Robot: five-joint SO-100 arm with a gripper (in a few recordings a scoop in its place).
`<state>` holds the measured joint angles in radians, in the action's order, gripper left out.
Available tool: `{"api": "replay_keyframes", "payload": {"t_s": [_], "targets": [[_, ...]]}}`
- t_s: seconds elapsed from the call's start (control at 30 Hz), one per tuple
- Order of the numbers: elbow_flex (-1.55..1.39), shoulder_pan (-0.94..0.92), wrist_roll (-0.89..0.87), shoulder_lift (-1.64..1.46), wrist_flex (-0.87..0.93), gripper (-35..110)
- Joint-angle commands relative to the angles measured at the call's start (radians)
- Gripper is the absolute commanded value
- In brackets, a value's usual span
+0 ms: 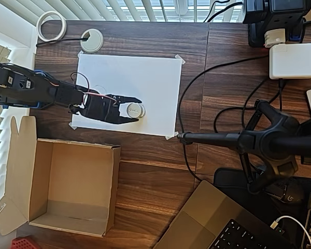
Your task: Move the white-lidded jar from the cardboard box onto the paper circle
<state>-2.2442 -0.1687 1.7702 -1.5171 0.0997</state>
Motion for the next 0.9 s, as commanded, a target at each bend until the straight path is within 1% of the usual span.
{"api": "replay_keyframes", "payload": {"t_s": [0.0, 0.1, 0.17, 0.7, 0.87], "targets": [[0.058, -0.018, 0.029, -0.029, -0.028, 14], [0.054, -0.020, 0.032, -0.029, -0.037, 21], [0.049, -0.020, 0.031, -0.031, -0.043, 23], [0.014, -0.018, 0.032, -0.038, -0.081, 28], [0.000, -0.017, 0.041, -0.040, -0.089, 27]]}}
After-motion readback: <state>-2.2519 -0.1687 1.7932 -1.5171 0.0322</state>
